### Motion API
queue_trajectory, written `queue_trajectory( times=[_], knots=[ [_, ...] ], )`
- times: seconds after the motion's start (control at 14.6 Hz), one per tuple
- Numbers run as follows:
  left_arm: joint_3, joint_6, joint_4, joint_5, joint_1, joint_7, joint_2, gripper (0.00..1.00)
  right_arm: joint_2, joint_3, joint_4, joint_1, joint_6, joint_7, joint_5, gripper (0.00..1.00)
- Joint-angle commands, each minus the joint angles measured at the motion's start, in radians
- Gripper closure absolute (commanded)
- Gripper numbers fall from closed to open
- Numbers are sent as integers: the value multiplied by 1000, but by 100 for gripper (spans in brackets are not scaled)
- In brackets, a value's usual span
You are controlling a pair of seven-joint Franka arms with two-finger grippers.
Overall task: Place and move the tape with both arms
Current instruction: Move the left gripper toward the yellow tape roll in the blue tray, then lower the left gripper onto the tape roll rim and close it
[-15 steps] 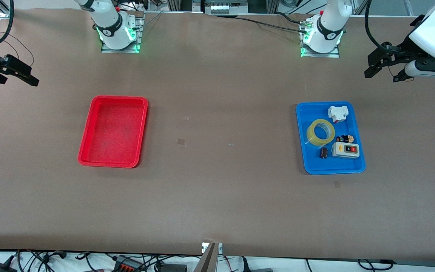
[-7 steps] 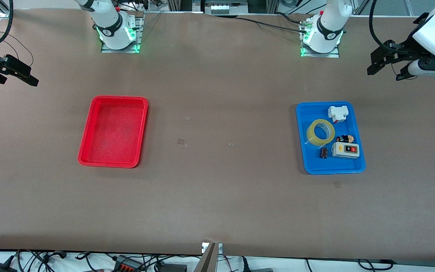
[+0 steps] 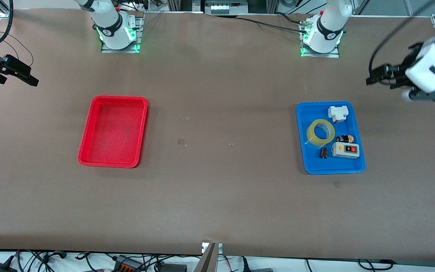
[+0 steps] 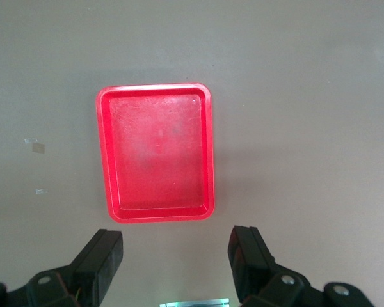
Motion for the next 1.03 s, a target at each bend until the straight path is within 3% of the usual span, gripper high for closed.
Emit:
queue_trajectory(
  times=[0.0,0.27,0.55,0.96],
  knots=[
    [-3,179,-173,-11,12,15,-36,0,2,1,19,-2,-14,-11,1,1],
    [-3,364,-331,-11,12,15,-32,0,3,3,17,-2,-13,-11,1,1],
    [-3,674,-539,-11,12,15,-1,0,5,3,17,-2,-13,-11,3,1],
    [-3,863,-577,-11,10,15,137,0,5,3,17,-2,-14,-11,3,1]
  ],
)
